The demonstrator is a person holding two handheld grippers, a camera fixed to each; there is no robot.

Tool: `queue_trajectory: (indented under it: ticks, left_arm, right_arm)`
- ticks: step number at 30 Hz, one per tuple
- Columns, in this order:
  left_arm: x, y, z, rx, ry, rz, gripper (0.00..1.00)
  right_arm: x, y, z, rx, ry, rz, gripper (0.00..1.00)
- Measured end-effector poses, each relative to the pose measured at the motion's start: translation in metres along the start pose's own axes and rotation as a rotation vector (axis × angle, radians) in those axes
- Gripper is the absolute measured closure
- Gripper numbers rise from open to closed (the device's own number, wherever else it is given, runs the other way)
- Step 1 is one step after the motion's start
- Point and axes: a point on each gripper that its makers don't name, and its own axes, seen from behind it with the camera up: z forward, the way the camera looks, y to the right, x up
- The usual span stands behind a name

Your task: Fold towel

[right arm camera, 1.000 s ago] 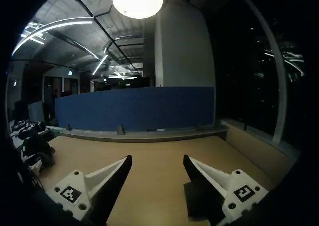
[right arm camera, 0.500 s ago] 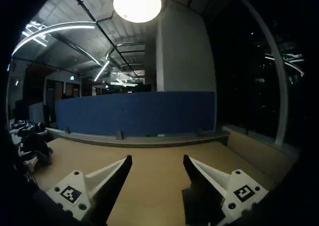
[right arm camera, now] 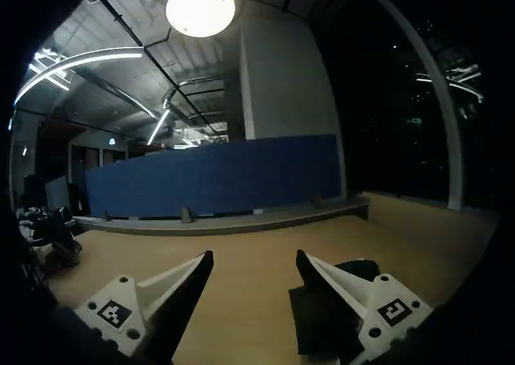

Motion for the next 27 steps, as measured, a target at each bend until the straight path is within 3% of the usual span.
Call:
queue_trajectory:
  ticks: [18, 27]
  left_arm:
    - [0.000, 0.000, 0.001, 0.000, 0.000, 0.000, 0.08]
    - [0.000, 0.000, 0.001, 0.000, 0.000, 0.000, 0.08]
  right_arm:
    - [-0.034, -0.014, 0.008, 0.016, 0.005, -0.025, 0.00]
    - [-0.039, -0.018, 0.005, 0.018, 0.019, -0.071, 0.00]
